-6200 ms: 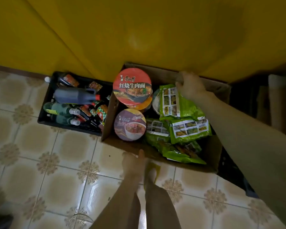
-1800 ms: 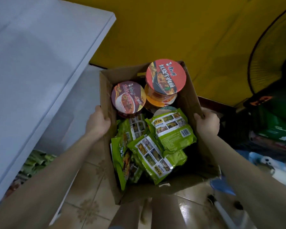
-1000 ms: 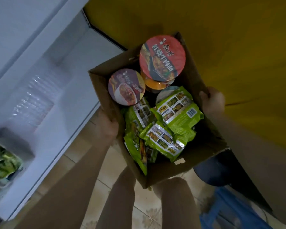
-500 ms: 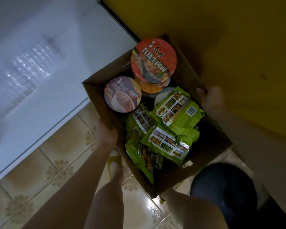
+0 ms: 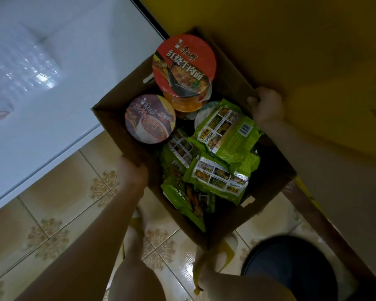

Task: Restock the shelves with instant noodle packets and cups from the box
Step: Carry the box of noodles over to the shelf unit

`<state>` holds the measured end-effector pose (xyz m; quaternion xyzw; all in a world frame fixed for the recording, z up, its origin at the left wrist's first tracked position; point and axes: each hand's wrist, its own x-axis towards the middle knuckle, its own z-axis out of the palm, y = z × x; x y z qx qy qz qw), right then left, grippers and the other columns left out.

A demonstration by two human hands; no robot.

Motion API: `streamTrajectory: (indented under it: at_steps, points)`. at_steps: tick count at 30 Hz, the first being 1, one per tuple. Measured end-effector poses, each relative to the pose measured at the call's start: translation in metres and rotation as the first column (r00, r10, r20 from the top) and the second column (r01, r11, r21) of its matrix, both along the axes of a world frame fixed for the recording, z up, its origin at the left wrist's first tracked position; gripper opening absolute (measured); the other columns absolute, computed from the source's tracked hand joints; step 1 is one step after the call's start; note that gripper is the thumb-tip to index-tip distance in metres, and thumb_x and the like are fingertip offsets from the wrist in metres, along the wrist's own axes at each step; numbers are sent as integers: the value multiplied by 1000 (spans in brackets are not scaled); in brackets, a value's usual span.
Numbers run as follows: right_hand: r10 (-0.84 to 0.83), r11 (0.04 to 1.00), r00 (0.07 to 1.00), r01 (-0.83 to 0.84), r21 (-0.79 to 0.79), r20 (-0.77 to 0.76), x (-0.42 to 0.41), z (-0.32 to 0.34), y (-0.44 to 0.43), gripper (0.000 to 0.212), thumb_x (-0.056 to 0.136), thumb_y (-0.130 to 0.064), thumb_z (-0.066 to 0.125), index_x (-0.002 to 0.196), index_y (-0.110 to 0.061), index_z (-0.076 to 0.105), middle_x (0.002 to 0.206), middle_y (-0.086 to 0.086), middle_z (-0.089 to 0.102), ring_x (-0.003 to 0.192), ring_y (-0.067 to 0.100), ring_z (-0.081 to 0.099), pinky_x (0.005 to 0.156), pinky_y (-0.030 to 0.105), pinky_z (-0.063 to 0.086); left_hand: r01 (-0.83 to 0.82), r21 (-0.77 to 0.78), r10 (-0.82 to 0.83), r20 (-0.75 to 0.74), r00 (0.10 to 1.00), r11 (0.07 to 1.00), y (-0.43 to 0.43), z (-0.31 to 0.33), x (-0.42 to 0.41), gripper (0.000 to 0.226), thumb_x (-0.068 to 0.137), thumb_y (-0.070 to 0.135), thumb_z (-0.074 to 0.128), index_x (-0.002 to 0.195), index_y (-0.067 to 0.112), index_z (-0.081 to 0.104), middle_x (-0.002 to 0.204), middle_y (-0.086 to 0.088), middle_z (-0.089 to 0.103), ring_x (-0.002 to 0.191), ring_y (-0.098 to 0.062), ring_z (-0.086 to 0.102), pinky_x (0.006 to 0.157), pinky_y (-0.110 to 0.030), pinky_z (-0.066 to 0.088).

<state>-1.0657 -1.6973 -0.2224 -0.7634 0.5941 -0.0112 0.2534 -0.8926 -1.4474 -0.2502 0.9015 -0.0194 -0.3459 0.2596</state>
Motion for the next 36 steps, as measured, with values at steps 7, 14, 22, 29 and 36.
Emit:
streamTrajectory:
  at_steps: [7, 14, 22, 29, 36]
  points:
    - [-49, 998, 999, 50, 25, -15, 5, -24, -10, 22, 95, -13, 45, 101, 3, 58, 110, 20, 62, 103, 33, 57, 83, 36, 45, 11, 18, -11, -7, 1000, 1000, -13, -20, 8, 32, 83, 5, 52, 115, 2, 50, 101, -19, 61, 87, -38, 62, 69, -48, 56]
    - [-46, 999, 998, 46, 7, -33, 22, -38, -15, 20, 96, -12, 42, 98, 2, 57, 111, 18, 61, 104, 31, 57, 81, 35, 44, 21, 75, -20, -17, 1000, 997, -21, -31, 14, 31, 86, -2, 47, 117, -1, 46, 95, -18, 57, 74, -31, 59, 49, -33, 47]
    - [-78, 996, 997, 78, 47, -5, 26, -39, -19, 27, 96, -12, 45, 118, 0, 55, 124, 20, 57, 116, 33, 53, 95, 41, 45, 16, 132, -7, -71, 997, 991, -27, -32, 17, 35, 84, 1, 50, 119, -5, 45, 106, -26, 58, 90, -41, 61, 57, -38, 51]
    - [-23, 992, 1000, 25, 123, -18, 24, -29, -8, 27, 93, -5, 44, 118, 3, 47, 124, 23, 53, 115, 37, 52, 94, 41, 45, -15, 134, 24, -68, 997, 991, -31, -14, 6, 43, 85, 4, 51, 124, -5, 38, 115, -26, 54, 103, -42, 56, 86, -49, 51]
    - [10, 991, 1000, -8, 135, -11, 11, 11, 28, 38, 94, -15, 46, 129, 0, 43, 124, 23, 53, 113, 38, 52, 89, 42, 46, 351, 98, -356, 31, 934, 931, -23, 36, -11, 42, 85, 8, 52, 123, -3, 39, 115, -25, 53, 103, -41, 54, 82, -44, 48]
